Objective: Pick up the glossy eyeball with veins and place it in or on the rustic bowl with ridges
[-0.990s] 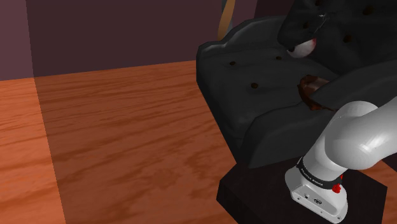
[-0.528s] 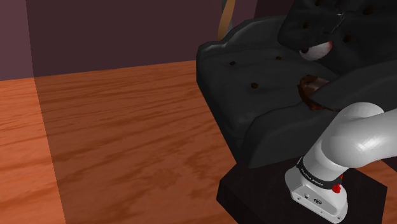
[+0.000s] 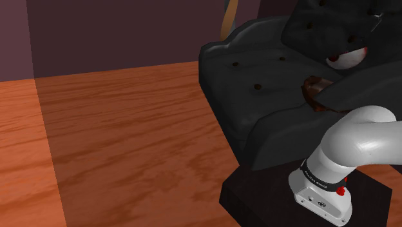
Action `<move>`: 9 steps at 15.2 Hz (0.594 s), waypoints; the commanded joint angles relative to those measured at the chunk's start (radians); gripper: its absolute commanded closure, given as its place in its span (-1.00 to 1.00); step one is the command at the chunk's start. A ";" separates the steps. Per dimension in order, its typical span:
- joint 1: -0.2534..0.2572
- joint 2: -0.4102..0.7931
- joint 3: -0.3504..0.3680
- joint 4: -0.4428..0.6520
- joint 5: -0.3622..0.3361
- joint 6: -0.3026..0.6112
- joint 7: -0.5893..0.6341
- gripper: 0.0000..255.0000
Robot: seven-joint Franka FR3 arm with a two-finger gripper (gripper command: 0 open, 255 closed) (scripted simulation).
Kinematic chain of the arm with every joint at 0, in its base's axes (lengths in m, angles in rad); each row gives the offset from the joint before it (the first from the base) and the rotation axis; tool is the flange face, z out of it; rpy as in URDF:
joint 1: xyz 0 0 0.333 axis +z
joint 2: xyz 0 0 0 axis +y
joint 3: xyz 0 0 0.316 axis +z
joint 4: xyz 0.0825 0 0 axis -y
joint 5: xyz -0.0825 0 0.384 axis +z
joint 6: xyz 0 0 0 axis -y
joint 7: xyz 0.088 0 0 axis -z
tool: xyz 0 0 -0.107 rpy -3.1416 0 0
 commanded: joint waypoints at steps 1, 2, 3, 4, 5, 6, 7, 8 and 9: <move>-0.015 -0.029 0.002 -0.033 -0.008 0.002 -0.002 1.00; -0.018 -0.035 -0.001 -0.050 -0.013 0.012 -0.002 1.00; -0.021 -0.041 -0.005 -0.066 -0.017 0.022 -0.002 1.00; -0.024 -0.048 -0.008 -0.082 -0.021 0.032 -0.003 1.00; -0.027 -0.054 -0.012 -0.098 -0.025 0.042 -0.003 1.00; -0.030 -0.060 -0.016 -0.114 -0.030 0.052 -0.003 1.00; -0.033 -0.065 -0.020 -0.129 -0.034 0.062 -0.004 1.00; -0.036 -0.071 -0.024 -0.145 -0.039 0.072 -0.004 1.00; -0.039 -0.076 -0.028 -0.160 -0.044 0.082 -0.005 1.00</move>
